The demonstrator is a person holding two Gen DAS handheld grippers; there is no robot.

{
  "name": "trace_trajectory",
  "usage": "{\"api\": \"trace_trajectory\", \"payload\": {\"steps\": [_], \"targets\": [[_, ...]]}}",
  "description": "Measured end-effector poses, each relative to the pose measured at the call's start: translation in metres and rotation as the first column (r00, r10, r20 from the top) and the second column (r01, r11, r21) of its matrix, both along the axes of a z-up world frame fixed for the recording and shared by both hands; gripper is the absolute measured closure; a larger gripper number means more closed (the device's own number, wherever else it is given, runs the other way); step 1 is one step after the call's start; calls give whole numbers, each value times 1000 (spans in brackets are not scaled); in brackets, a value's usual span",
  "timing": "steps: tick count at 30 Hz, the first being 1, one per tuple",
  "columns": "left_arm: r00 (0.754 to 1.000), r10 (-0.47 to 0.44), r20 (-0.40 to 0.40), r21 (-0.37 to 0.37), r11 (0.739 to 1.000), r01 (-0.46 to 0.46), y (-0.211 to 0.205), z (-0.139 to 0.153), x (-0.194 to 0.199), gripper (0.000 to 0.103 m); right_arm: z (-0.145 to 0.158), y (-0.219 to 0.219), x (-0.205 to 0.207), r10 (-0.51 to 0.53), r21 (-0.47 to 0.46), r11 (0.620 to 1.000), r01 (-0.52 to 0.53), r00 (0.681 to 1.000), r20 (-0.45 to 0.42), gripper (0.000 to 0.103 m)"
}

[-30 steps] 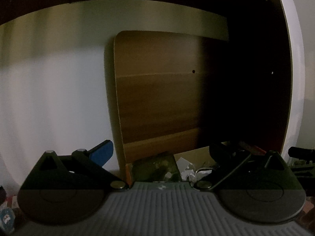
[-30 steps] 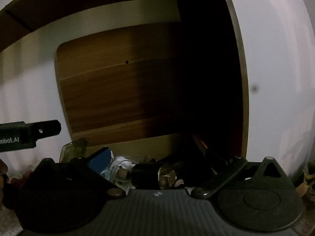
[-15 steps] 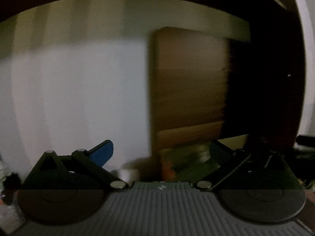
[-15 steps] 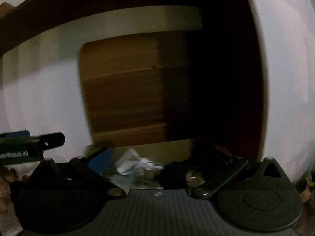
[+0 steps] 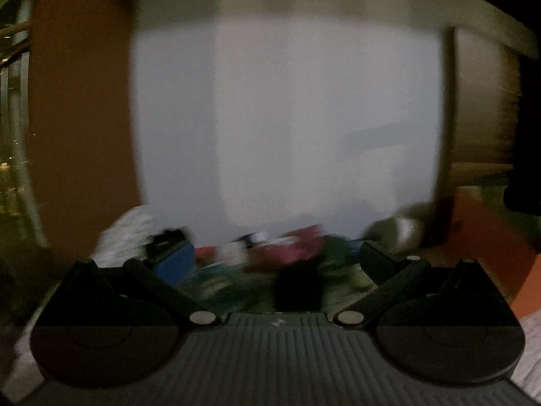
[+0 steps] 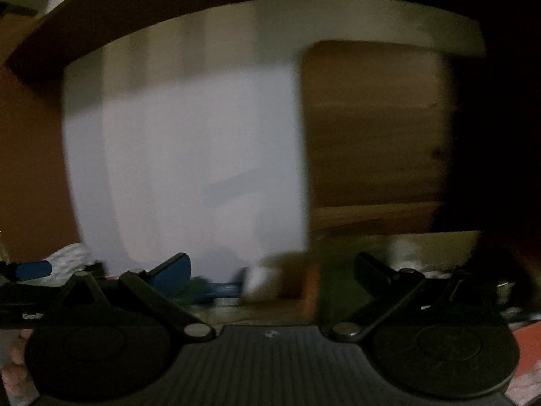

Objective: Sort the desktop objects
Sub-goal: 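Move both tools back toward the items on the bed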

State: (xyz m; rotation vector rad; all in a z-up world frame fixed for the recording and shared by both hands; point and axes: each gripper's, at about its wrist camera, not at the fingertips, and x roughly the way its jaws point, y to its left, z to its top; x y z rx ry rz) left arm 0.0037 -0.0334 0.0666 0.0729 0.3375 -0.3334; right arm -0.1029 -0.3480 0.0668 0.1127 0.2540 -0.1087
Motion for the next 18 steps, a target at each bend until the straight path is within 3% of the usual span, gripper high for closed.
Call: {"api": "trace_trajectory", "payload": {"steps": [11,15,18], "targets": [[991,135,21,59,989,-136,83,-28,-30,0,-43,84,36,168,40,986,-165,981,-96,0],[990,138,-8,66,988,-137,98,-38,-38,0,-60,103,42,194,37,981,-191,972,-135,0],[996,85,-35,71,994,-82,98,-48,-45,0,-69,109,45,197,41,980,-193,967,-159,0]]}}
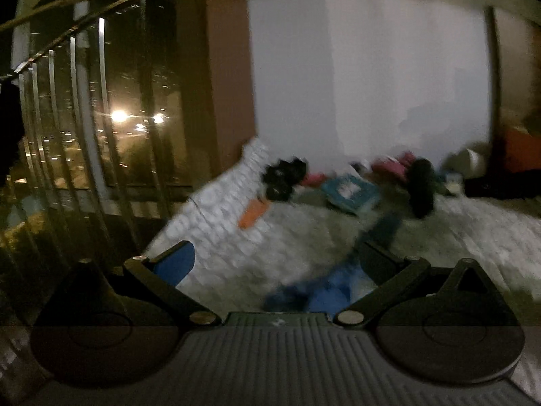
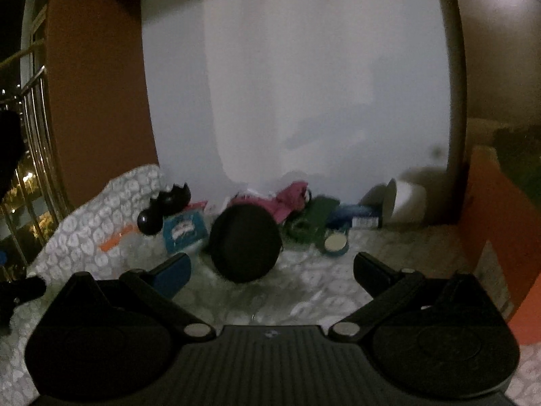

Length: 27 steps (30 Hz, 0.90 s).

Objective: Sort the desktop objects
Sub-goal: 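Move both tools back toward the items on the bed, then grasp the blue glove with the left tool while the right tool grasps the teal-handled mirror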

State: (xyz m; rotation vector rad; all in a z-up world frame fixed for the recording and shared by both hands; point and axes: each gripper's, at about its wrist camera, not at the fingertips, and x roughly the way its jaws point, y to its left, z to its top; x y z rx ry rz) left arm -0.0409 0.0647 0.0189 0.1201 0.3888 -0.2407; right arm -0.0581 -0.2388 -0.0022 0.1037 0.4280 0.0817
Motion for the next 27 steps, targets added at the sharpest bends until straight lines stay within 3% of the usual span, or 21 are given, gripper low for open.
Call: {"api": "trace_trajectory", "payload": {"steps": [6,15,19,21,23,27], "targets": [[993,-116,9,39,992,116,-28,-4,-3,0,-16,-1,5,-15,-1,1000,15,999,-46,0],[980,-197,-25,37,979,198,-56,-3,32,0,-29,-13,12,-42,4,999,42,996,-80,0],[976,-205,-67,20,978,207,-62,-17,43,0,-28,-17,20,-52,-13,999,51,995,-81,0],[974,-210,-89,15,977,212,-62,-24,47,4,-26,-19,26,-62,-36,998,60,996,-65,0],[966,-220,-137,15,975,224,-64,-27,51,19,-26,-21,36,-75,-73,995,71,996,-48,0],[955,-224,-196,-18,974,225,-60,-30,59,22,-30,-28,60,-73,-134,989,67,997,-39,0]]}}
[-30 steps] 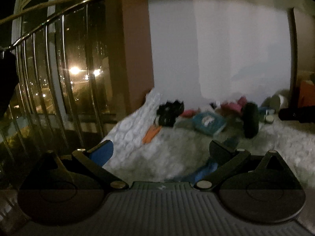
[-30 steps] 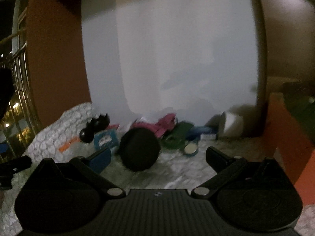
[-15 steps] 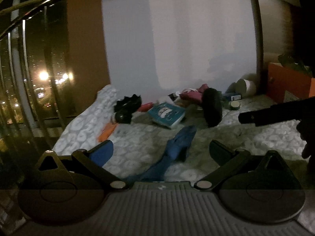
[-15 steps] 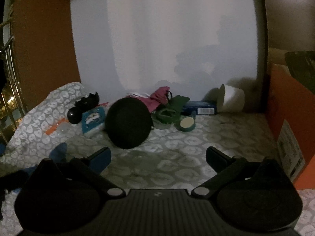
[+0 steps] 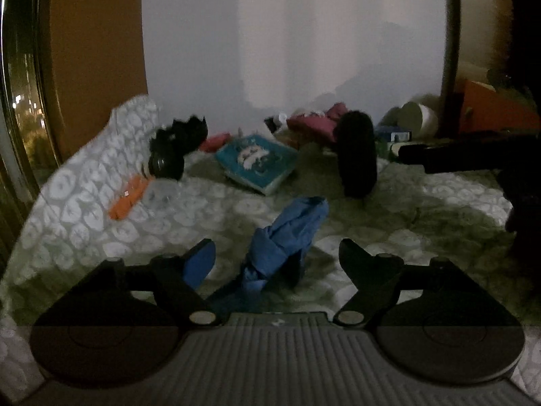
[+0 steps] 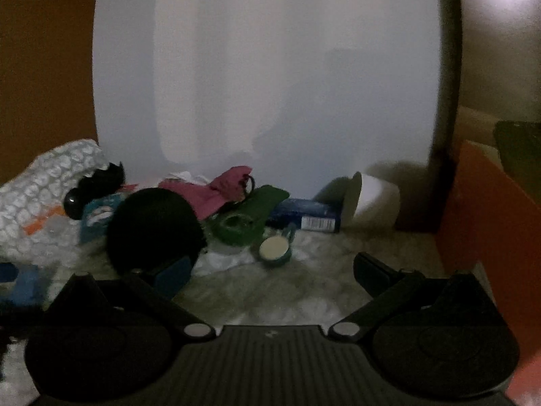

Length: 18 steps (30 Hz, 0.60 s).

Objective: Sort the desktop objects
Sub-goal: 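Grasp the blue glove with the left tool while the right tool grasps the teal-handled mirror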

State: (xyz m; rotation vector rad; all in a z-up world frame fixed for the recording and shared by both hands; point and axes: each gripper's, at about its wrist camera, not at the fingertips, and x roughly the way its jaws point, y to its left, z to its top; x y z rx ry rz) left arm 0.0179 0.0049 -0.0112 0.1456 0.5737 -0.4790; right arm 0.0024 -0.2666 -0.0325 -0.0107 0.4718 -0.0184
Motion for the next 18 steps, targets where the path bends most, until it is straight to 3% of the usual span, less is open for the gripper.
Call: {"api": "trace_trajectory", "payload": {"steps": [5,6,7,9,15,17,18], "targets": [[998,0,-66,-24,1000,-1,0,-4,7,28,-6,-4,29,50,-63,997,-52,998,-45,9],[997,1,-74,-30,1000,-3,1,-5,7,28,-7,-3,34,58,-87,994,-63,997,-55,20],[997,2,-78,-35,999,-4,2,-5,7,28,-8,-2,39,64,-111,991,-71,996,-67,38],[997,2,-83,-41,999,-5,3,-5,8,28,-11,0,48,69,-151,985,-83,993,-98,58],[996,4,-94,-46,999,-9,3,-5,9,28,-15,5,55,75,-204,974,-97,991,-113,58],[996,16,-88,-37,999,-19,2,-5,8,52,-16,8,54,89,-218,969,-113,989,-114,75],[996,34,-78,-24,999,-36,1,-5,7,59,-16,9,53,98,-219,968,-122,988,-119,77]]}}
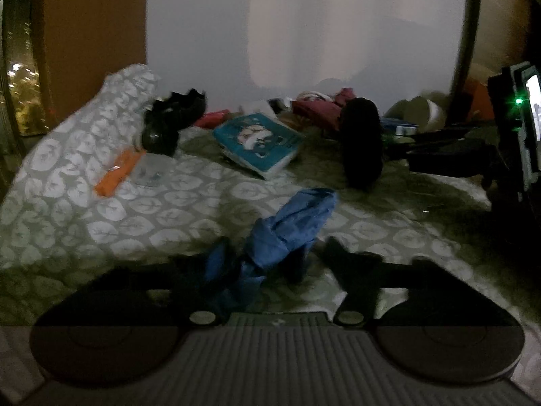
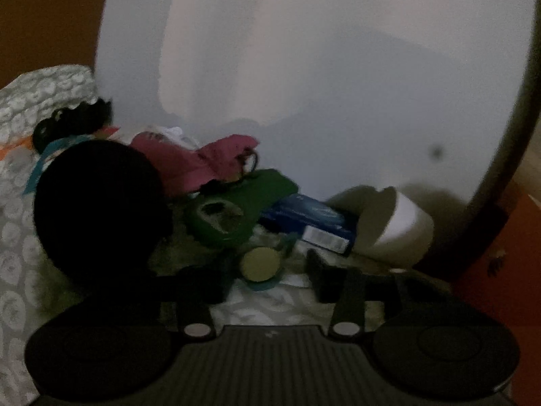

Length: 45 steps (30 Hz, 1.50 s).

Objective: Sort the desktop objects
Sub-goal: 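Grasp the blue glove with the left tool while the right tool grasps the teal-handled mirror, then carry the blue glove and teal-handled mirror up to the orange box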

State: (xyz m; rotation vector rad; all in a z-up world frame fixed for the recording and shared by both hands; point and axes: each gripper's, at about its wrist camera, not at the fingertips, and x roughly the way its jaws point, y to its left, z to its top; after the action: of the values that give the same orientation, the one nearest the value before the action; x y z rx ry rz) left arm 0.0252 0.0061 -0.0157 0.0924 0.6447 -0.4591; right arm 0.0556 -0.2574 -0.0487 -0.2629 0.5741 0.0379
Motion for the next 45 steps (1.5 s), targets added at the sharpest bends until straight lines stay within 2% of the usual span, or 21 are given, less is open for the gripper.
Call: {"api": "trace_trajectory", "payload": {"steps": [2,4,8,16,23,34,40,45], "targets": [[1000,25,14,11,1000,-25,0,1,-1,79,0,-1,0,-6,3,1000,6,1000,-6,77],[999,30,20,3,1000,-30,2,2,-1,85,1,-3,-1,-11,18,1000,11,1000,-11,77],[999,27,37,6,1000,-27,1,4,-4,90,2,-4,-8,-18,43,999,19,1000,-12,77],[991,12,136,7,1000,-13,-4,11,-20,92,8,-7,-28,-25,56,998,24,999,20,77],[986,-8,165,4,1000,7,-7,21,-31,92,20,-8,-44,-22,81,997,19,999,45,77],[988,-10,155,25,1000,7,-22,28,-40,92,31,-8,-74,-9,130,992,-2,997,81,77],[990,17,139,38,999,-22,-33,35,-39,92,38,-10,-92,-11,159,987,-7,994,109,77],[985,34,169,45,998,-42,-48,48,-44,92,48,-17,-110,-19,188,982,-8,990,141,77]]}}
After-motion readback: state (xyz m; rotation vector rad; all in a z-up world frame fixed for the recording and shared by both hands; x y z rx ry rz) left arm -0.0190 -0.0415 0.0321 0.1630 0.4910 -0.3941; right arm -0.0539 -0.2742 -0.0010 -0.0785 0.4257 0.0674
